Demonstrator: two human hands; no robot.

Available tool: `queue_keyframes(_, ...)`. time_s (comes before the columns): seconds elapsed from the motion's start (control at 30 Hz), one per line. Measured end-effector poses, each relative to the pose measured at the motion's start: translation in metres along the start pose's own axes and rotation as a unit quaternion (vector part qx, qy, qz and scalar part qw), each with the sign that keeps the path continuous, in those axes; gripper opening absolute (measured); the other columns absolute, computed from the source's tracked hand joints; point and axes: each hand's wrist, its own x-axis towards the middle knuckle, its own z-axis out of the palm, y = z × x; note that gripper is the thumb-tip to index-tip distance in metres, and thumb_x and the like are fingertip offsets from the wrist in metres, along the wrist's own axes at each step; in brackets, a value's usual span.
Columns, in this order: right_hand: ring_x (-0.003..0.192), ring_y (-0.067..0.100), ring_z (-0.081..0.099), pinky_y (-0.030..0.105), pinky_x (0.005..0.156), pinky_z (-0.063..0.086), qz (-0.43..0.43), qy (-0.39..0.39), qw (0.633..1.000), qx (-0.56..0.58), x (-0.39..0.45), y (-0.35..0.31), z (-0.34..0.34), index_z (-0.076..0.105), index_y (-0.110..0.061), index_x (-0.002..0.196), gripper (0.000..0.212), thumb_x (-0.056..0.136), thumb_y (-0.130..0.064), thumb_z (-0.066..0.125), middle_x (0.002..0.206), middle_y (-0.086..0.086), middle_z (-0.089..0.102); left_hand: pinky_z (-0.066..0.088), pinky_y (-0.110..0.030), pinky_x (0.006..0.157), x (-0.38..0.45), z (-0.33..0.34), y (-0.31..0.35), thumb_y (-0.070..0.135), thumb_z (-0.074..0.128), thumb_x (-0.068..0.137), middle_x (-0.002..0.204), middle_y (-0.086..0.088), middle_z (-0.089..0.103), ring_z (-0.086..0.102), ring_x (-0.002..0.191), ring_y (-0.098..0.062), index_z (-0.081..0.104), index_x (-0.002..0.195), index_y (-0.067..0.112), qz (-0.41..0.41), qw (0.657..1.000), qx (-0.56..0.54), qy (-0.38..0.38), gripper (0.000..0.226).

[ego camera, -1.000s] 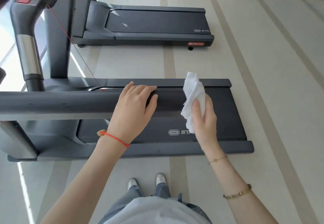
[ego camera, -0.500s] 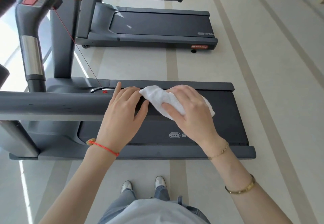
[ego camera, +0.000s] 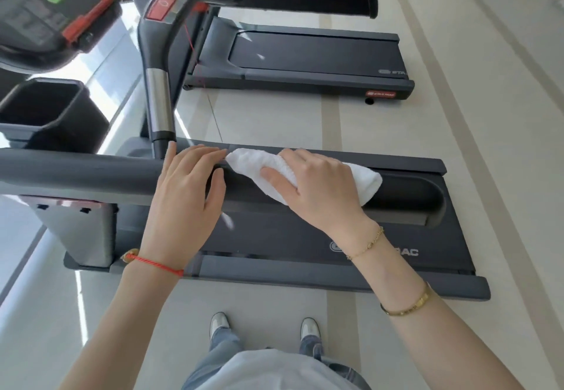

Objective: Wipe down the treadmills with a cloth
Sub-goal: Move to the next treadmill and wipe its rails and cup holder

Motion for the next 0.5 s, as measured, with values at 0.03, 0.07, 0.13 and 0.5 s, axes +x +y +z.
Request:
queue_keyframes(0.03, 0.072, 0.021, 0.062, 0.030, 0.056, 0.033, -0.007, -0.008, 1.000, 0.008, 0.010, -0.017, 0.005, 0.060, -0.026, 0.108, 0.052, 0.096, -0.062, 0.025, 0.084, -0.006, 0.067, 0.017, -0.047, 0.122, 0.000, -0.007, -0.013, 0.006, 0.050, 0.098, 0.121, -0.008, 0.064, 0.055, 0.121, -0.026, 0.061, 0.124, 0.005, -0.001, 1.000, 0.000, 0.002, 0.029)
queue_keyframes(0.07, 0.073, 0.022, 0.063, 0.030, 0.056, 0.033, -0.013, -0.017, 1.000, 0.017, 0.019, -0.033, 0.010, 0.057, -0.029, 0.117, 0.048, 0.097, -0.061, 0.026, 0.087, -0.006, 0.068, 0.016, -0.046, 0.122, -0.001, -0.015, -0.025, 0.006, 0.049, 0.098, 0.120, -0.008, 0.065, 0.056, 0.119, -0.027, 0.061, 0.124, 0.006, -0.003, 1.000, 0.000, 0.003, 0.029)
queue_keyframes(0.13, 0.074, 0.023, 0.063, 0.030, 0.056, 0.038, -0.029, -0.027, 0.999, 0.028, 0.030, -0.058, 0.018, 0.044, -0.035, 0.135, 0.043, 0.100, -0.055, 0.028, 0.093, -0.005, 0.068, 0.016, -0.046, 0.122, -0.001, -0.029, -0.050, 0.007, 0.048, 0.098, 0.118, -0.008, 0.065, 0.057, 0.116, -0.026, 0.060, 0.125, 0.007, -0.011, 1.000, -0.002, 0.008, 0.030)
queue_keyframes(0.5, 0.090, 0.022, 0.064, 0.031, 0.067, 0.042, 0.074, 0.015, 0.997, 0.017, 0.048, -0.116, 0.040, 0.056, -0.033, 0.127, 0.032, 0.103, -0.038, 0.036, 0.116, -0.009, 0.064, 0.020, -0.044, 0.122, -0.002, -0.075, -0.147, 0.012, 0.047, 0.099, 0.112, -0.003, 0.066, 0.059, 0.108, -0.020, 0.064, 0.121, 0.010, -0.002, 1.000, -0.024, 0.000, 0.028)
